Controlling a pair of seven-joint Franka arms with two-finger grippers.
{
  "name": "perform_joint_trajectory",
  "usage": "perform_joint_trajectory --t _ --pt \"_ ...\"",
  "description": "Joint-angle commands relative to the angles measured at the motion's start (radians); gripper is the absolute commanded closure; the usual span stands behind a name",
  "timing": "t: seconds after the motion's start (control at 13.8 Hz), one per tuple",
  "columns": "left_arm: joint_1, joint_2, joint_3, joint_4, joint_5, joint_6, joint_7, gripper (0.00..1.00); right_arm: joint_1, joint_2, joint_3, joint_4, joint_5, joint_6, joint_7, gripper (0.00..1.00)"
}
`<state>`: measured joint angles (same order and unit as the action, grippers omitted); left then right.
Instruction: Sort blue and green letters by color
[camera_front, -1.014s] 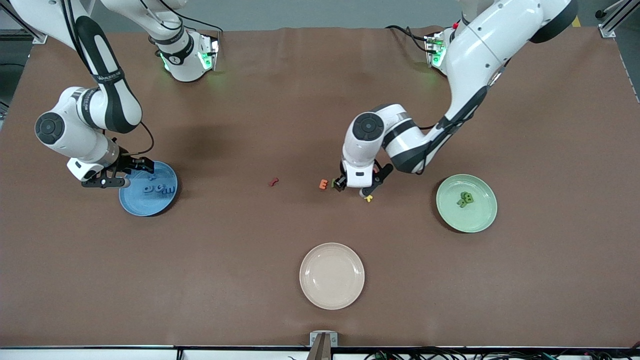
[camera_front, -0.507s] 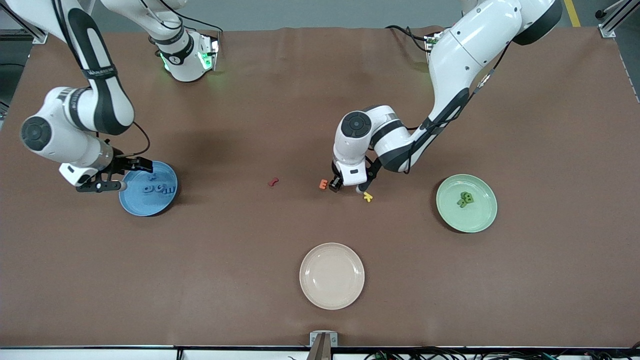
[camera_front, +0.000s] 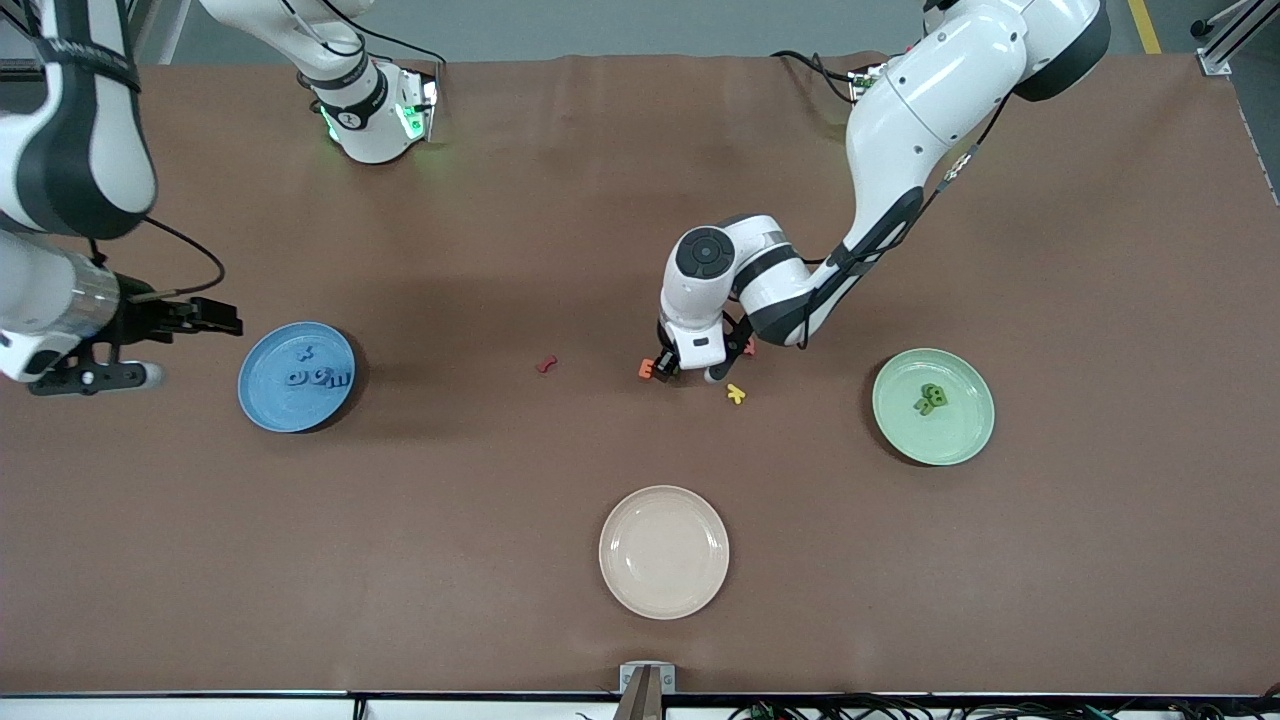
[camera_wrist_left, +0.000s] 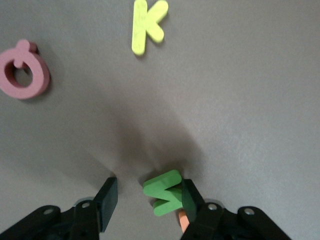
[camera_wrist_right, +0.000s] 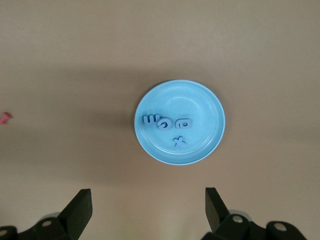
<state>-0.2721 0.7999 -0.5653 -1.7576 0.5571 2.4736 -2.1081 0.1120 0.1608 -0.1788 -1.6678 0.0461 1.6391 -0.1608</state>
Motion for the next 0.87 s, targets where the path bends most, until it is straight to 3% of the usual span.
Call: perform_joint_trajectory --t 0.0,0.22,0.29,0.8 --pt "-0.018 0.015 0.013 0.015 0.010 0.015 -0.021 0.49 0.000 0.091 -0.002 0.213 -0.014 -0.116 0.017 0.00" --pt "-0.015 0.009 0.013 0.013 0.036 0.015 -0.016 0.94 -0.015 0.091 -0.005 0.261 -0.011 -0.122 0.012 0.00" --pt "-0.003 0.005 0.013 0.013 0.040 0.015 -0.009 0.99 -0.020 0.091 -0.005 0.266 -0.011 -0.119 0.012 0.00" --pt "0.030 -0.073 0.009 0.017 0.038 -0.056 0.053 1.00 -0.041 0.101 -0.008 0.272 -0.005 -0.114 0.015 0.00"
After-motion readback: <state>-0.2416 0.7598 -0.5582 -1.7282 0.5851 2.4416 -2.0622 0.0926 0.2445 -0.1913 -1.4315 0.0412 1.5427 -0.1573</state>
